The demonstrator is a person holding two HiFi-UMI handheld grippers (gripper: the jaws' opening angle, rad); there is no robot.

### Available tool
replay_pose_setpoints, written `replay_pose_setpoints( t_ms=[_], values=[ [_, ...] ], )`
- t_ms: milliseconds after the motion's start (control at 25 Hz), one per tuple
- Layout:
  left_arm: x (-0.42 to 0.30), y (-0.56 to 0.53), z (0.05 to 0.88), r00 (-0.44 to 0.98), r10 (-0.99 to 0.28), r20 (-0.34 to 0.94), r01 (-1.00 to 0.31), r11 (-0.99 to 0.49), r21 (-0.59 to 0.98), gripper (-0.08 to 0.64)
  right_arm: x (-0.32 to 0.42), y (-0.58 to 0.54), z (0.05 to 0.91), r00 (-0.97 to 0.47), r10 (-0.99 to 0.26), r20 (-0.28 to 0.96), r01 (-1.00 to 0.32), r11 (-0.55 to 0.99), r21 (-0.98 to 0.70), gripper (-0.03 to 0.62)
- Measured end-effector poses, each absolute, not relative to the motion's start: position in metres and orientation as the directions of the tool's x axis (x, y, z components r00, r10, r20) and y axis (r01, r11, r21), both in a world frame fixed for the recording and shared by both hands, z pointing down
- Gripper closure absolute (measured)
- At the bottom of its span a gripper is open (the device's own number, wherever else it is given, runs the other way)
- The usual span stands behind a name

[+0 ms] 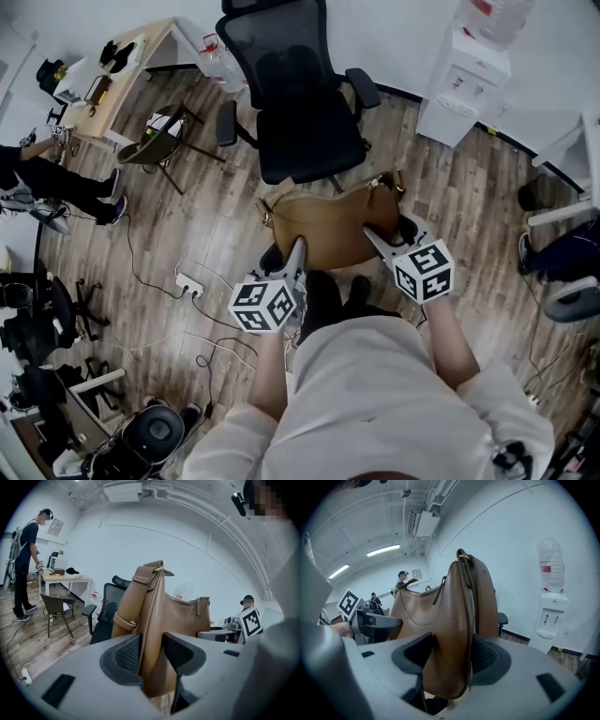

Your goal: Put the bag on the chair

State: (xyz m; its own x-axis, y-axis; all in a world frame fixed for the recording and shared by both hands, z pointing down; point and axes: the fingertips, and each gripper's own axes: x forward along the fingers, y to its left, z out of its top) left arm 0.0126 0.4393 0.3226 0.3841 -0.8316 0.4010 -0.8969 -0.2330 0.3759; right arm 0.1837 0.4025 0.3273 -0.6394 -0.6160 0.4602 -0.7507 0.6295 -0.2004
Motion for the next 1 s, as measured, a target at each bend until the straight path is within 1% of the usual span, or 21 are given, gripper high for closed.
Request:
replay_pose_setpoints(
  t_ms=[440,1000],
  values=[
    [-0.025,0.409,0.328,0.395,-0.825,0.404,-0.889,-0.231,0.396,0.408,0.146,0.375,0.331,-0.623,-0.612,0.486,-0.761,0.619,-0.195,0.348],
    [-0.093,0.337,0.327,0.411,-0.815,0.409,-0.882,-0.243,0.403,0.413,0.078,0.304,0.332,-0.613,-0.605,0.508,-0.767,0.609,-0.200,0.348]
  ],
)
